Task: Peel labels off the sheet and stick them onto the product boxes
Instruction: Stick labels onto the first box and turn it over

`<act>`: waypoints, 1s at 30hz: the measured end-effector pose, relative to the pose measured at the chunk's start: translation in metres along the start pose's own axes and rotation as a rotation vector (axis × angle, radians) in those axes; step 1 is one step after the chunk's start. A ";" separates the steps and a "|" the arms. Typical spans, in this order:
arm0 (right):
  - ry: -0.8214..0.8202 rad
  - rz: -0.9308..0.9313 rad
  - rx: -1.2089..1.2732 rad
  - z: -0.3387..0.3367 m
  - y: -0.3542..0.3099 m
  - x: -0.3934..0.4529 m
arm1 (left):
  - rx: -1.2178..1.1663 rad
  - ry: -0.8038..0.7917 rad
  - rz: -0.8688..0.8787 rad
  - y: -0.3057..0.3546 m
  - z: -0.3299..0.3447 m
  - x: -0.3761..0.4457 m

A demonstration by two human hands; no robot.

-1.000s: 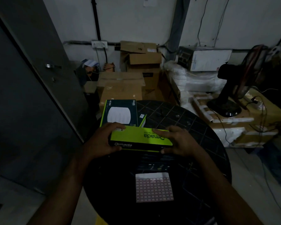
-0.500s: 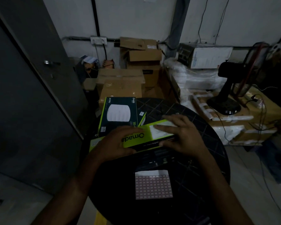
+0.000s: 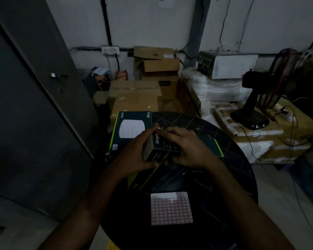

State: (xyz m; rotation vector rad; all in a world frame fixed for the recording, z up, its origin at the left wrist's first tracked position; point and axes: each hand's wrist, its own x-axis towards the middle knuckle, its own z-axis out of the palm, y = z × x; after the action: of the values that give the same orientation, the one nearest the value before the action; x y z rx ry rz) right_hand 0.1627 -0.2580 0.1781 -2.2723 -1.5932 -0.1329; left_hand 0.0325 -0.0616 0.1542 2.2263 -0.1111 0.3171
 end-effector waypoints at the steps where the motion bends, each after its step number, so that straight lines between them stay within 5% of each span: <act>1: -0.024 -0.025 -0.103 0.004 -0.002 0.007 | 0.005 0.008 -0.011 -0.004 0.000 0.000; 11: 0.013 -0.120 -0.122 0.065 0.014 0.025 | -0.096 0.215 -0.116 -0.075 0.004 -0.033; 15: 0.171 -0.039 0.113 0.095 0.003 0.028 | 0.148 0.328 -0.141 -0.090 -0.001 -0.047; 21: 0.350 0.090 0.146 0.125 -0.032 0.037 | 0.077 0.513 -0.146 -0.083 0.023 -0.049; 26: 0.345 0.152 0.203 0.109 -0.019 0.027 | -0.011 0.509 -0.163 -0.083 0.020 -0.050; 30: 0.463 0.367 0.279 0.103 0.019 -0.008 | 0.140 0.462 -0.178 -0.086 0.017 -0.049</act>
State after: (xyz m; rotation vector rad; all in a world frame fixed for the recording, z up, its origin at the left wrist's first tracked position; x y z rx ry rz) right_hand 0.1645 -0.2351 0.0753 -2.0777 -0.8890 -0.2945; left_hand 0.0043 -0.0225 0.0665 2.2199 0.3646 0.7478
